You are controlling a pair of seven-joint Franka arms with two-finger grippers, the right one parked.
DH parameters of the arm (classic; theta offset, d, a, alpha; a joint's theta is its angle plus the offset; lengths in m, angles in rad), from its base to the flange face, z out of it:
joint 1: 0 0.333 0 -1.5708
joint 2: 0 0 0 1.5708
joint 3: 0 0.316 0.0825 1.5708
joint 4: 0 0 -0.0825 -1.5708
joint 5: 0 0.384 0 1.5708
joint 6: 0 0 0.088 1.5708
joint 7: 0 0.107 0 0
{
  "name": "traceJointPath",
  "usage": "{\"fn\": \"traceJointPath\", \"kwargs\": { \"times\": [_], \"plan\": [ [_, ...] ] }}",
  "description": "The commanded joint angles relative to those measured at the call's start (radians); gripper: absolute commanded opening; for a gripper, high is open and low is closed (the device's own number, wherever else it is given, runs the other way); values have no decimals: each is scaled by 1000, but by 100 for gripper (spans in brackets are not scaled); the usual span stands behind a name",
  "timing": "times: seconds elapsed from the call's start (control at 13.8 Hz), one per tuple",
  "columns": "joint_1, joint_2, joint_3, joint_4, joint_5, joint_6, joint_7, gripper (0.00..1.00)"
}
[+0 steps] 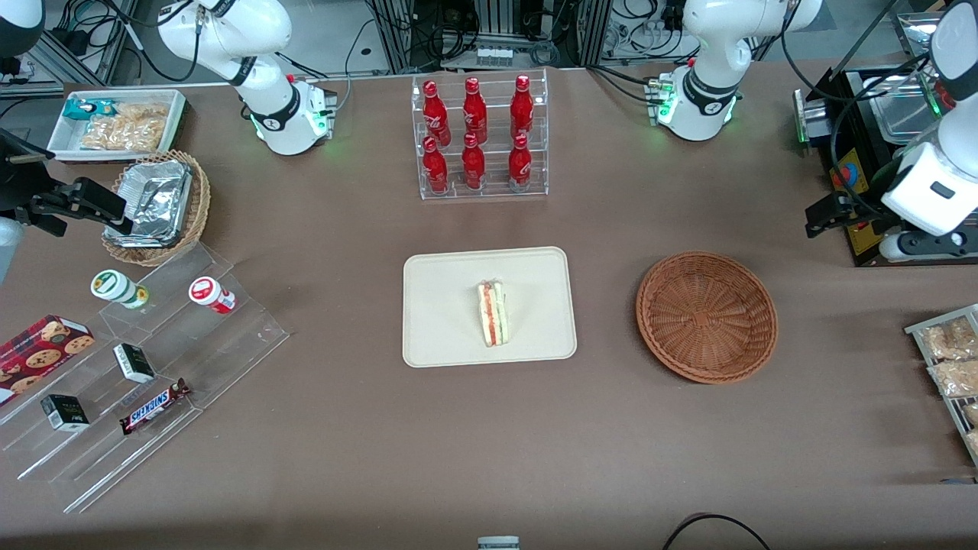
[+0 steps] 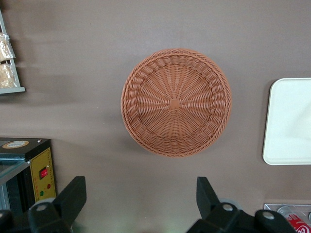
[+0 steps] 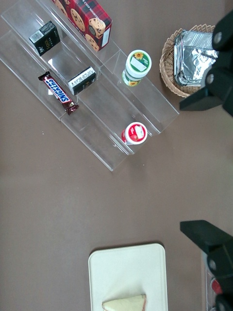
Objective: Place sandwich from basket to tray
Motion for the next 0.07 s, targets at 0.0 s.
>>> {"fn": "traceJointPath", "kwargs": {
  "times": [0.0],
  "plan": [
    [-39,26,48,41,-7,-7,12,100]
  ]
}}
